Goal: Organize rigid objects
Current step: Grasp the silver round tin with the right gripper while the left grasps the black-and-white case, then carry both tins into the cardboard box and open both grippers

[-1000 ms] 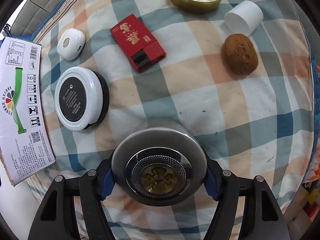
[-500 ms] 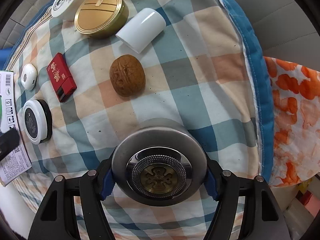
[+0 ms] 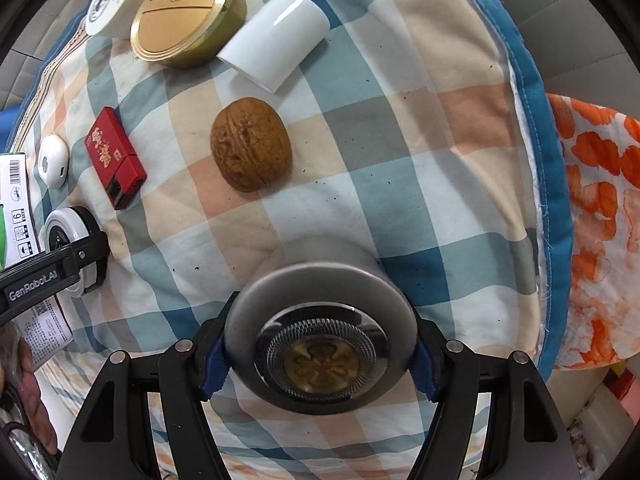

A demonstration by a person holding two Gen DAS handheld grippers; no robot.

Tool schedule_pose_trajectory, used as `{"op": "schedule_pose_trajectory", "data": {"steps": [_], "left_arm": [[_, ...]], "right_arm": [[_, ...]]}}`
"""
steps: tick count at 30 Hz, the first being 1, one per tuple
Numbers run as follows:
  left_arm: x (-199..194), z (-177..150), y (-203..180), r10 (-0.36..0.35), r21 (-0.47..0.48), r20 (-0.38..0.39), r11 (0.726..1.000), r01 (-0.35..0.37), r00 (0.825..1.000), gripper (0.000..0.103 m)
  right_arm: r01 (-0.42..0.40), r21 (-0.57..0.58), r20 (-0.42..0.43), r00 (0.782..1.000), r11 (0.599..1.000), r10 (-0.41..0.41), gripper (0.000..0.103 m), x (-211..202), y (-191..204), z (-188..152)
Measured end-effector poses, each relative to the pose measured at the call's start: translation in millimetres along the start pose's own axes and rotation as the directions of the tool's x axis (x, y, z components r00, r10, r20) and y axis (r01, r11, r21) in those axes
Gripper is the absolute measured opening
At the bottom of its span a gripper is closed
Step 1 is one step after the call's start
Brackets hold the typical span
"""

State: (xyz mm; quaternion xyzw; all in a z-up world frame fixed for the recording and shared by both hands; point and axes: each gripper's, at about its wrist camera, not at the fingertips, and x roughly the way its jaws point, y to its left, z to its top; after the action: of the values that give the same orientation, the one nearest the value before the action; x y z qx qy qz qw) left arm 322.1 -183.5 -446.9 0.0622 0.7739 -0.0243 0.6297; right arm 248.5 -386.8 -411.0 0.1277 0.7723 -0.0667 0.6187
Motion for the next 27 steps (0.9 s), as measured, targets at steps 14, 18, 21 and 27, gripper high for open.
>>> {"op": "schedule_pose_trajectory", "data": {"steps": [14, 18, 21, 27], "left_arm": [[-28, -38, 3, 0.001, 0.011, 0.085, 1.0, -0.002, 0.996, 0.073], [-59, -73, 9, -0.041, -0.006, 0.151, 0.999, 0.042, 0.988, 0.073], [-89, -98, 19, -0.078, -0.02, 0.212, 0.996, 0.084, 0.974, 0.073], [-156, -129, 65, -0.156, -0.048, 0.326, 0.982, 0.181, 0.932, 0.073]], "right_arm": [[0.003, -0.017, -0.001, 1.0, 1.0, -0.003, 0.073, 30, 4, -11], [-0.042, -0.038, 0.014, 0.999, 0.998, 0.043, 0.073, 20, 8, -23], [-0.068, -0.075, 0.046, 0.996, 0.995, 0.072, 0.073, 3, 18, -33], [-0.117, -0.166, 0.134, 0.981, 0.979, 0.14, 0.073, -56, 62, -52]]}}
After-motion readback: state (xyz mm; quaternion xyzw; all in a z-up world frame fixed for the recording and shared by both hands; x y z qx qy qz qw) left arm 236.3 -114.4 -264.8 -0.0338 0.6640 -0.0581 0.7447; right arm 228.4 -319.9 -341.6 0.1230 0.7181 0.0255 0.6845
